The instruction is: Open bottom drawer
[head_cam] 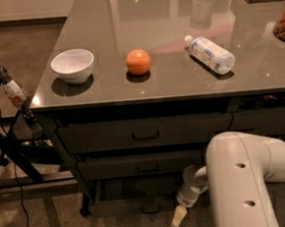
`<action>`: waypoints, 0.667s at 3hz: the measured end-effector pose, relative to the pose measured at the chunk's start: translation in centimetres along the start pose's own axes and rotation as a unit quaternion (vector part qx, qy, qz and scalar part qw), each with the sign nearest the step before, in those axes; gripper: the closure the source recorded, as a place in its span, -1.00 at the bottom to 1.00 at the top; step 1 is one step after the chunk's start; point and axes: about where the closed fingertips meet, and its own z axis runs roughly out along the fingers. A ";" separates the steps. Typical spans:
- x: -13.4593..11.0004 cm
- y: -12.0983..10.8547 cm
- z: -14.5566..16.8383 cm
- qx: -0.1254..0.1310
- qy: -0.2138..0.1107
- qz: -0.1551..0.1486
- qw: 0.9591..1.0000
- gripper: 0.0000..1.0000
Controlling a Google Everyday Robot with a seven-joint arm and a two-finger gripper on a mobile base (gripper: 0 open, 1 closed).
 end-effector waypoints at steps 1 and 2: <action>3.4 4.8 -3.0 -0.034 0.010 0.010 0.999 -1.00; 2.9 4.1 -2.0 -0.034 0.006 0.005 0.999 -1.00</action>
Offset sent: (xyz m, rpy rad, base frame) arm -0.0782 -0.0295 0.0574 0.0237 0.1030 -0.0223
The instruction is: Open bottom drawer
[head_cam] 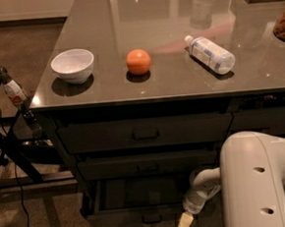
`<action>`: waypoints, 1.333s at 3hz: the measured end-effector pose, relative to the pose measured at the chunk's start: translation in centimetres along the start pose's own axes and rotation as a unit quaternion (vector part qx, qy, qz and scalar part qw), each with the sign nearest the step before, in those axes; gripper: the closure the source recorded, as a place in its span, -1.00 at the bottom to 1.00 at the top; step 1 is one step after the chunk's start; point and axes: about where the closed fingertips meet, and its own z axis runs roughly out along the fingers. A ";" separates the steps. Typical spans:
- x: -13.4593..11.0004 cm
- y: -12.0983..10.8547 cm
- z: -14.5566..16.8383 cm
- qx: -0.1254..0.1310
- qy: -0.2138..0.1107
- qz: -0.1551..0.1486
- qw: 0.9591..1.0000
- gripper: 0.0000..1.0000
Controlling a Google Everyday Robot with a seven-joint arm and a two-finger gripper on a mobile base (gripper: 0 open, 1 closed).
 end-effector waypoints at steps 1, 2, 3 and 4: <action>-0.6 -1.4 1.5 0.000 0.006 -0.008 1.000 -1.00; -0.6 -2.2 3.2 -0.006 0.019 -0.014 1.000 -1.00; 1.0 -1.5 3.6 -0.018 0.039 -0.008 0.999 -1.00; 3.3 0.2 2.5 -0.034 0.054 0.013 0.998 -1.00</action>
Offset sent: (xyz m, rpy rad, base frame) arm 0.0232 0.0071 -0.0547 -0.0365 0.0311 0.0649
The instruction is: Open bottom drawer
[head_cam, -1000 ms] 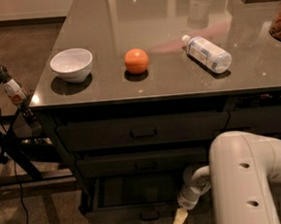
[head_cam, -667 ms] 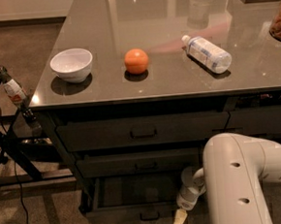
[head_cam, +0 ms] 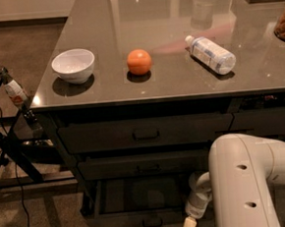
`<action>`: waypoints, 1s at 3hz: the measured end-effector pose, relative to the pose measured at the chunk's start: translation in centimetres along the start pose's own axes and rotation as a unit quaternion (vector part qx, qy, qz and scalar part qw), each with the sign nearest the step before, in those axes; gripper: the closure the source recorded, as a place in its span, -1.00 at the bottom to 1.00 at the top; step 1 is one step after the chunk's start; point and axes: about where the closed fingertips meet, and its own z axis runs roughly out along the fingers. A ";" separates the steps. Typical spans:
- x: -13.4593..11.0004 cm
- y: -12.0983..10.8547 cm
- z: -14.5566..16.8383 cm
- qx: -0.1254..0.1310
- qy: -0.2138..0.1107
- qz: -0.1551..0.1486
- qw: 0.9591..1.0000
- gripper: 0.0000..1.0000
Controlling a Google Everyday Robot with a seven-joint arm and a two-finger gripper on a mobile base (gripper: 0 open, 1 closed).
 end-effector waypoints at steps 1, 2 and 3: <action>2.2 2.1 -1.3 -0.014 0.000 0.019 1.000 -1.00; 4.4 4.4 -2.4 -0.024 -0.001 0.038 0.999 -1.00; 6.1 6.3 -3.6 -0.026 -0.018 0.061 0.998 -1.00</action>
Offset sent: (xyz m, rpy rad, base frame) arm -0.0794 -0.0429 0.0581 -0.0017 0.0858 -0.1074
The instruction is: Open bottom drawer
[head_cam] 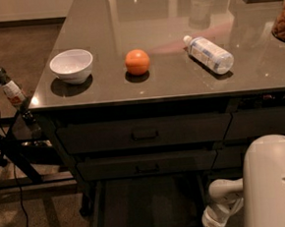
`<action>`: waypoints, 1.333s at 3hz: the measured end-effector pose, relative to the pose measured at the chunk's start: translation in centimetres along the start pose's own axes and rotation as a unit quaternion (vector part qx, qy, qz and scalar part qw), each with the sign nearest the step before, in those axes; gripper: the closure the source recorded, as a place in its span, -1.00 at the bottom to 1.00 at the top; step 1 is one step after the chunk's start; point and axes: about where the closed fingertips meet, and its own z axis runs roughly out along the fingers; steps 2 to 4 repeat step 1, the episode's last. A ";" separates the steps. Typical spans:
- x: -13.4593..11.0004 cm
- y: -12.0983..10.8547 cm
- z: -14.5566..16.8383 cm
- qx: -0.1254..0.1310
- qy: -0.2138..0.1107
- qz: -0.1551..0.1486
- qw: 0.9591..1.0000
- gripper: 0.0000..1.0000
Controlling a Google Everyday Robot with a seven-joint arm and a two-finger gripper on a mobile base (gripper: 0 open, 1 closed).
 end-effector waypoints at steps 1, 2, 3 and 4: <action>0.2 0.1 0.0 0.000 0.000 0.001 1.000 -1.00; 0.2 0.1 0.0 0.000 0.000 0.001 1.000 -1.00; 0.2 0.1 0.0 0.000 0.000 0.001 1.000 -1.00; 0.2 0.1 0.0 0.000 0.000 0.001 1.000 -1.00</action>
Offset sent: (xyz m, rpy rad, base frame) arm 0.0000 0.0000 0.0000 0.0000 0.0000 0.0000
